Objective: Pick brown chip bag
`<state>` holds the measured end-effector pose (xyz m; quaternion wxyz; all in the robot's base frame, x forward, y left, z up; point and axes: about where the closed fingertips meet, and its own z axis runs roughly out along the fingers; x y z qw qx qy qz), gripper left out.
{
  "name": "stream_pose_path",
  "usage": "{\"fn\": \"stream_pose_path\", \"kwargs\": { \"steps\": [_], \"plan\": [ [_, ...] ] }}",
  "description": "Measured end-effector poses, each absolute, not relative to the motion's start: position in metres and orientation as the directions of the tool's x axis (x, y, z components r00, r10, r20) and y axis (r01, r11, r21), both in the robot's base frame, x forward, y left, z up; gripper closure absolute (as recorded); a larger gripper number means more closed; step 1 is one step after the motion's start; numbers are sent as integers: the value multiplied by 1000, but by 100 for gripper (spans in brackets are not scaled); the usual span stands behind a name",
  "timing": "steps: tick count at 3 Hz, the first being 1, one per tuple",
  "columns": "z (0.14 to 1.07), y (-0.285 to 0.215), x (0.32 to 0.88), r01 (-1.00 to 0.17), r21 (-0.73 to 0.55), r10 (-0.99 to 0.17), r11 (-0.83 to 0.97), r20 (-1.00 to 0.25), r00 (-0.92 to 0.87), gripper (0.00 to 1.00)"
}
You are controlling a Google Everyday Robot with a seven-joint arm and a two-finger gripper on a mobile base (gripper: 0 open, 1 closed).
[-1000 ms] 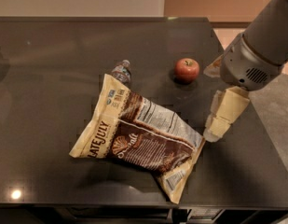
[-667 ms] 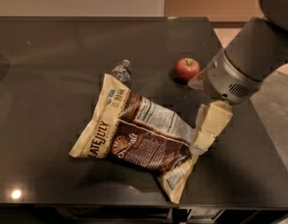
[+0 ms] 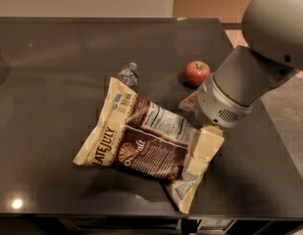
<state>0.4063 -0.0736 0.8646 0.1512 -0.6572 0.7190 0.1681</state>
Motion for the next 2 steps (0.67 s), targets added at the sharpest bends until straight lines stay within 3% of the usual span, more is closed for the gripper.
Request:
{"fn": "stream_pose_path", "kwargs": {
  "steps": [1,2],
  "plan": [
    [859,-67,402,-997,47,-894,67,-441,-81,17],
    [861,-65,400,-997,47,-889,64,-451,-78,41]
  ]
}}
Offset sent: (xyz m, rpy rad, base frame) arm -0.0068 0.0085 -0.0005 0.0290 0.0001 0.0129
